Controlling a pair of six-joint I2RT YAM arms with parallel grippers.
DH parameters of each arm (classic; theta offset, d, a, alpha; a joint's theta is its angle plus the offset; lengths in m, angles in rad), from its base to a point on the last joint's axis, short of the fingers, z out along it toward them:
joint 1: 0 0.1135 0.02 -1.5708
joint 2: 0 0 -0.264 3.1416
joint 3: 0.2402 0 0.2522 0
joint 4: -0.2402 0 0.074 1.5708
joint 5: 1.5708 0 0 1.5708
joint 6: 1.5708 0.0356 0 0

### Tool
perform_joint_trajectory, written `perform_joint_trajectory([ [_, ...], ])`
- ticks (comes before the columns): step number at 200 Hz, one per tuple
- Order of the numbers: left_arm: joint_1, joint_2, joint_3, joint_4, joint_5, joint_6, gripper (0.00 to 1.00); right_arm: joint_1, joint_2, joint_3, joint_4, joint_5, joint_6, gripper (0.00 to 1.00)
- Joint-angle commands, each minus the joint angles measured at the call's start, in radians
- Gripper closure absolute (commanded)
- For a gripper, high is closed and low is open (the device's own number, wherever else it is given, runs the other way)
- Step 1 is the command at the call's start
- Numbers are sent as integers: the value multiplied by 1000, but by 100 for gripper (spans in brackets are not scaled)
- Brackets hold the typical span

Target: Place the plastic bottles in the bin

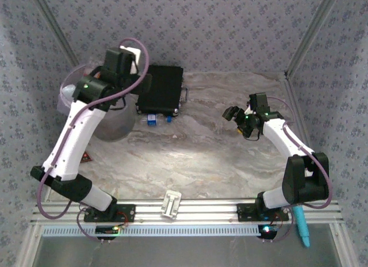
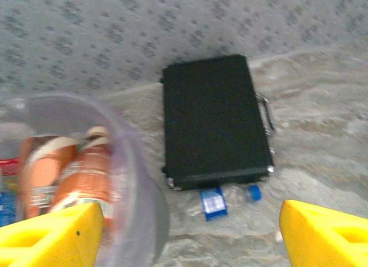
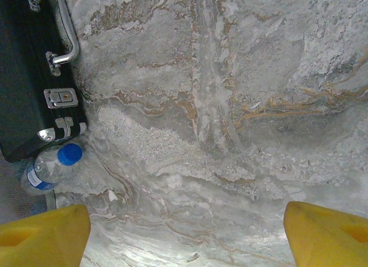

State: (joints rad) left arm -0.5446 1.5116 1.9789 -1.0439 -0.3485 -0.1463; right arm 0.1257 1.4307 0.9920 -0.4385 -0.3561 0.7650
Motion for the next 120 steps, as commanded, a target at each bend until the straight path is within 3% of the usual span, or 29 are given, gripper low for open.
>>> perform_joint_trajectory([
  [1, -59, 29, -74, -20, 25, -154, 20, -7, 11, 31, -26, 4, -22, 11],
  [29, -133, 34, -284, 181, 146, -359, 19, -20, -14, 15, -29, 7, -23, 11],
  [58, -186, 55, -476, 414, 156, -564, 12, -50, -29, -5, -32, -15, -38, 11],
  [88, -169, 54, -705, 699, 138, -806, 6, -75, -54, -27, -37, -33, -52, 11],
  [120, -110, 85, -837, 864, 145, -996, 4, -111, -92, -67, -43, -44, -64, 11],
])
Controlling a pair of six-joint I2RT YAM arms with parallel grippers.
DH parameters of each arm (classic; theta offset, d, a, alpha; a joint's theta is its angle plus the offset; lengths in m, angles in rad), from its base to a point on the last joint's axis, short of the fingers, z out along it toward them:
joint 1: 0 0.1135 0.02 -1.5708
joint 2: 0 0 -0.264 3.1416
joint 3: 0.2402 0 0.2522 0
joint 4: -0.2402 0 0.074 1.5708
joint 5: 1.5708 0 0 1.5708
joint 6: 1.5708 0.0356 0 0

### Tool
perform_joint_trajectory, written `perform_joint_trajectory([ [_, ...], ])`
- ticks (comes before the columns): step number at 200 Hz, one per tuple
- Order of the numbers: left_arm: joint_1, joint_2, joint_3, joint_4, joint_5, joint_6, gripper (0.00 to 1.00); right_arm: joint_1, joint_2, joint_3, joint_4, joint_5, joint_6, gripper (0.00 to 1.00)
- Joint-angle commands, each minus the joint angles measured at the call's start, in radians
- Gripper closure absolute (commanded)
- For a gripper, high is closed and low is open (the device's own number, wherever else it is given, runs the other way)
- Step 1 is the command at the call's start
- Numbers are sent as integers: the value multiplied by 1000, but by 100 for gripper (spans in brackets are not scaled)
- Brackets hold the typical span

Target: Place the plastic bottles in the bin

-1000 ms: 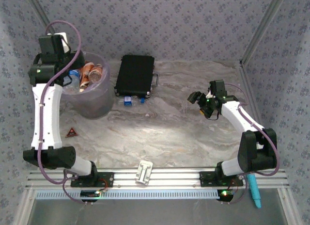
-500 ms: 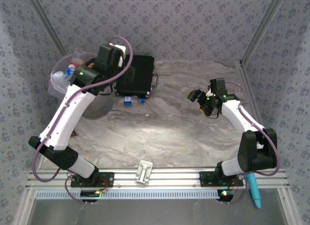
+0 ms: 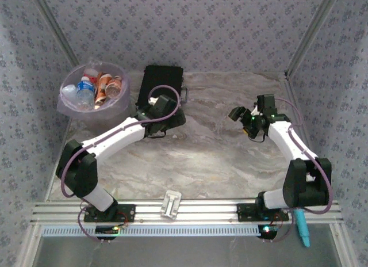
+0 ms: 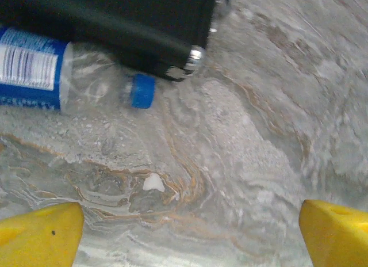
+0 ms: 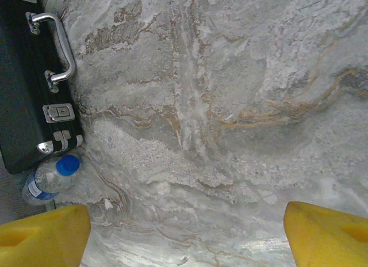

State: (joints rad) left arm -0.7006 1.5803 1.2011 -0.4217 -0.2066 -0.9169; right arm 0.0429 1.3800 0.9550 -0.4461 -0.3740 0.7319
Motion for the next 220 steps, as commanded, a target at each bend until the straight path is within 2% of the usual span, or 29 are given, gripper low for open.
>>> perform_joint_trajectory([
  [1, 48, 17, -63, 243, 3, -230, 3, -29, -43, -30, -36, -27, -32, 11],
  [64, 130, 87, -160, 334, -55, -398, 0, -64, -73, -37, -84, -31, -62, 11],
  [83, 147, 97, -181, 342, -96, -422, 0, -72, -82, -43, -92, -31, -62, 11],
  [100, 174, 116, -199, 387, -72, -444, 0, -80, -85, -41, -102, -35, -69, 11],
  [165, 192, 195, -191, 429, -111, -479, 3, -104, -115, -23, -150, -28, -93, 11],
  [200, 192, 227, -173, 425, -117, -466, 10, -111, -134, -3, -209, -23, -95, 11],
  [220, 193, 240, -184, 431, -121, -480, 21, -118, -137, -5, -210, -26, -95, 11],
])
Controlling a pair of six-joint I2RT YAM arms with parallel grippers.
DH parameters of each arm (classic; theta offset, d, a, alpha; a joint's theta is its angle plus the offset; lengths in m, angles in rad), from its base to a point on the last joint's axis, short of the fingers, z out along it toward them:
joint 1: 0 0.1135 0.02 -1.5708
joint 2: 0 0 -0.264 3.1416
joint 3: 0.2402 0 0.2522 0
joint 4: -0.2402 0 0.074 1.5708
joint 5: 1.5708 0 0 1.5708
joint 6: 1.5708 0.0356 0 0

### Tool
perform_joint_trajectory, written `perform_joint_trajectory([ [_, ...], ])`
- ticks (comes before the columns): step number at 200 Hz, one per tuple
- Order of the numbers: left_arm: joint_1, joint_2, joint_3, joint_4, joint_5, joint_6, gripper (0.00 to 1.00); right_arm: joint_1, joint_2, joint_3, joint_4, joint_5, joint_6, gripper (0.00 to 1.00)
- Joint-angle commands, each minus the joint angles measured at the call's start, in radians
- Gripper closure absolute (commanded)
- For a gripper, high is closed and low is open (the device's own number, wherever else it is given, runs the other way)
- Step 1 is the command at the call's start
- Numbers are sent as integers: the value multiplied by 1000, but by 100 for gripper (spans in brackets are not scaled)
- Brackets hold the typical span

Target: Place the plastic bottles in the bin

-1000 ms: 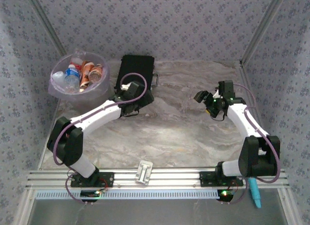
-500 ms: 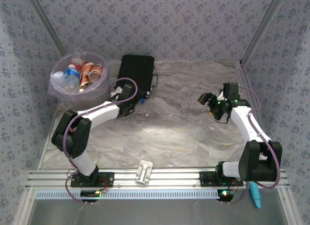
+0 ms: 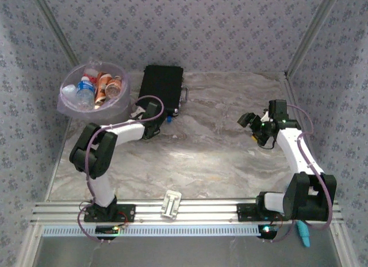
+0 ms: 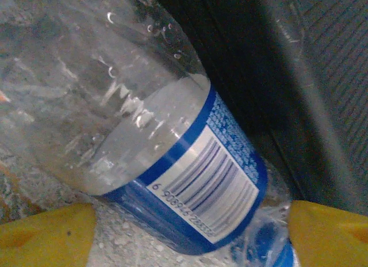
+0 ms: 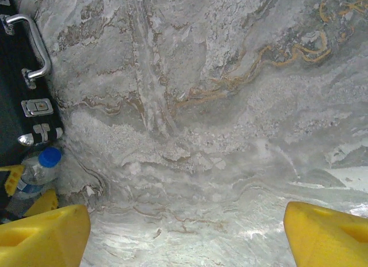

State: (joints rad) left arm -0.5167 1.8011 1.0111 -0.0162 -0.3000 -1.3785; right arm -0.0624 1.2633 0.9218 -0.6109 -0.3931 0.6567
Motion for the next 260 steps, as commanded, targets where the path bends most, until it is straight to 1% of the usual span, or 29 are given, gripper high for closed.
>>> perform_joint_trajectory([
  [1, 8, 19, 6, 25, -27, -20, 21, -13, -20, 28, -45, -7, -20, 11],
  [17, 9, 31, 7, 32, -27, -7, 21, -16, -16, 25, -37, -15, -20, 11],
  [40, 14, 47, 22, 36, -13, 17, 20, -17, -10, 26, -34, -26, -20, 11],
  [66, 13, 42, 24, 23, -8, 32, 31, -16, -16, 28, -39, -20, -20, 11],
  [76, 12, 31, 24, 13, -10, 40, 33, -16, -21, 26, -37, -12, -19, 11],
  [100, -8, -15, 43, -53, -19, 96, 35, -16, -35, 9, -23, -3, -20, 11],
  [139, -83, -92, 90, -169, -60, 194, 40, -16, -24, 5, -3, -10, -20, 11],
  [170, -131, -149, 146, -265, -81, 281, 41, -16, -8, 13, 5, -20, -20, 11],
  [193, -147, -187, 195, -330, -85, 354, 42, -16, -1, 15, 5, -21, -21, 11],
  [203, -152, -197, 212, -359, -91, 365, 41, -16, -1, 15, 4, -20, -19, 11],
  [219, -142, -207, 201, -360, -61, 348, 36, -16, 1, 13, 5, -21, -20, 11],
  [235, -123, -203, 159, -320, -8, 298, 23, -16, 1, 11, 5, -20, -20, 11],
  [250, -90, -197, 97, -230, 29, 230, 13, -16, -3, 9, 5, -17, -20, 11],
  [260, -78, -189, 64, -156, 21, 202, 9, -17, -2, 11, 5, -20, -20, 11],
])
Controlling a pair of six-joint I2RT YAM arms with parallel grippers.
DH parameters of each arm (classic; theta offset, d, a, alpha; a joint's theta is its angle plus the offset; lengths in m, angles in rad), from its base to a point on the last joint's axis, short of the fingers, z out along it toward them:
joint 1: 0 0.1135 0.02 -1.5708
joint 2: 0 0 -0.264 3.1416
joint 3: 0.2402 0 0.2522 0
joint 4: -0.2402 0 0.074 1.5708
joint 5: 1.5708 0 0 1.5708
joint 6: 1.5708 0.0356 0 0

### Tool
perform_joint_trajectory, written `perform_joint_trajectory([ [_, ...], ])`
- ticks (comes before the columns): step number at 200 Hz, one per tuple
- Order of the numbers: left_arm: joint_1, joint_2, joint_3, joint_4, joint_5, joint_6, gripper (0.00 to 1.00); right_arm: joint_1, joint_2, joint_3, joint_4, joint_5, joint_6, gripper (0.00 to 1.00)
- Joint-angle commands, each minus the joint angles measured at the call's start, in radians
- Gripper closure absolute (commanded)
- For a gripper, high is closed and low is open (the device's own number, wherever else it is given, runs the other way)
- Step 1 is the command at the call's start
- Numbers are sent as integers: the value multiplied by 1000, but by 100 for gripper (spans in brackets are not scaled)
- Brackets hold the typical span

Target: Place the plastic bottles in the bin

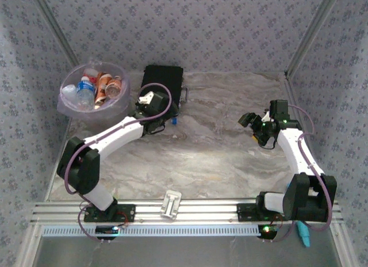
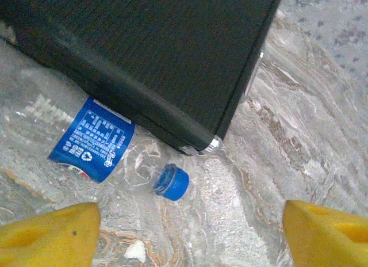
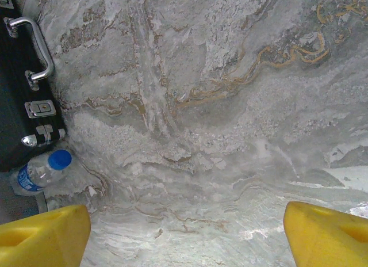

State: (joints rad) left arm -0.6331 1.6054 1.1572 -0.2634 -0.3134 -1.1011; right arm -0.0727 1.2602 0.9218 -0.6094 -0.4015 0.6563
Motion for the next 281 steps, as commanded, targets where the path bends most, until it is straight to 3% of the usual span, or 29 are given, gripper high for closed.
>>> perform_joint_trajectory([
  [1, 40, 8, -84, 96, 32, -78, 9, -6, 0, 11, 3, -11, -20, 11],
  [68, 80, 165, -70, 238, -86, -166, 8, -7, -15, 5, -19, -12, -19, 11],
  [124, 84, 244, -101, 285, -83, -283, 12, -23, -33, 9, -53, -1, -65, 11],
  [168, 85, 294, -98, 312, -79, -287, 17, -27, -28, 14, -50, -3, -63, 11],
  [182, 87, 305, -97, 320, -74, -286, 26, -26, -31, 15, -50, -3, -63, 11],
  [228, 65, 212, -98, 251, -116, -218, 43, -27, -36, 15, -49, 3, -59, 11],
  [281, -33, 66, -37, 88, -130, -86, 46, -24, -16, 20, -17, -8, -47, 11],
])
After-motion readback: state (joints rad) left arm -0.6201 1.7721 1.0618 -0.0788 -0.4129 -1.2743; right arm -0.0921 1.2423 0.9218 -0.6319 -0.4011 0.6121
